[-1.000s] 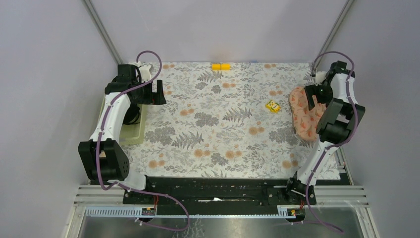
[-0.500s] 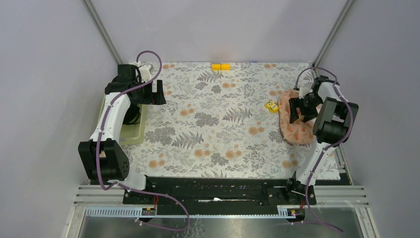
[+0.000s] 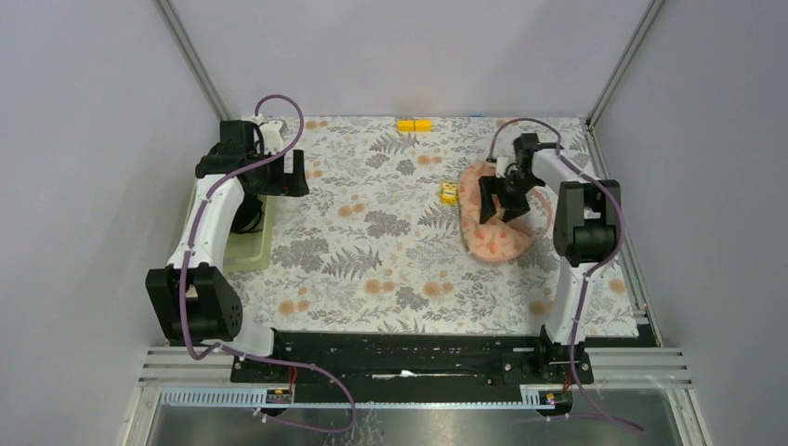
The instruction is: Unzip the laundry bag and remove the bra
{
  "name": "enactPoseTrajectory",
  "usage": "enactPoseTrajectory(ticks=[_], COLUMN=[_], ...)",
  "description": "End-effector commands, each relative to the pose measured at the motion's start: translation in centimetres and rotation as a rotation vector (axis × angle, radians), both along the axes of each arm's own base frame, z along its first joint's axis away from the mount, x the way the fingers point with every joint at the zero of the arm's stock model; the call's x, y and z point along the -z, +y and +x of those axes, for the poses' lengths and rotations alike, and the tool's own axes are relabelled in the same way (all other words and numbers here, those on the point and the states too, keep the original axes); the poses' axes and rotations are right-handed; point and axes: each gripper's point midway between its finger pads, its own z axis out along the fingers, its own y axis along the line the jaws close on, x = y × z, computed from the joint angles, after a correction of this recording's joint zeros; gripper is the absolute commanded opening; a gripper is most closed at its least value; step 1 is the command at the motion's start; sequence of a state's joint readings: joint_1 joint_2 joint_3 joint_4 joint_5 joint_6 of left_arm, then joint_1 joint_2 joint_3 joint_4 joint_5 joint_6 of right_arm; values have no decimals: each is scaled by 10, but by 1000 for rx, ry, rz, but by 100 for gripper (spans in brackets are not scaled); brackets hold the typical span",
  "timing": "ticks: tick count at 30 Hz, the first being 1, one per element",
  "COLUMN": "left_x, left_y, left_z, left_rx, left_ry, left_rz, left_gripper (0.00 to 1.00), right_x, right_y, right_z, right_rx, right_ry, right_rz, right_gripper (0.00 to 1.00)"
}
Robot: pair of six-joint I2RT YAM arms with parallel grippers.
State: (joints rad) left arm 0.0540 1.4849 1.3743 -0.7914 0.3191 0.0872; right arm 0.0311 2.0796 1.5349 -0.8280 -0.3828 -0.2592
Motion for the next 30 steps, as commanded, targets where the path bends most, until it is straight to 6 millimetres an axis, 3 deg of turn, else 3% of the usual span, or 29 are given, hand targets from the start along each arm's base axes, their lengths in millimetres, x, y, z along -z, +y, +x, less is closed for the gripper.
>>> enactPoseTrajectory(ticks=[1,9,14,18,26,30], left_x=[-25,-21,-17,-19,-27,-12], left_y=[4,-11,-30,-51,-96,-111], left_z=[-1,-11,-12,-18,-26,-27], left_rx=[20,89,159,258,436,471], left_ry=[-90,-79,-80,-129,-223,-262], left_rz=[49,-16,-52,-80,-294,-273], left_gripper=[99,99,99,99,99,99], right_x=[11,-5,-15,-37,-110,-120], right_y=[85,161,194,188,167,173], right_z=[18,40,39,39,34,15], right_rx=[12,15,50,-16,-167,-198], right_ry=[33,40,88,16,-211,-191], right_rz=[215,364,489,468,371,381], right_gripper=[82,82,82,82,83,82])
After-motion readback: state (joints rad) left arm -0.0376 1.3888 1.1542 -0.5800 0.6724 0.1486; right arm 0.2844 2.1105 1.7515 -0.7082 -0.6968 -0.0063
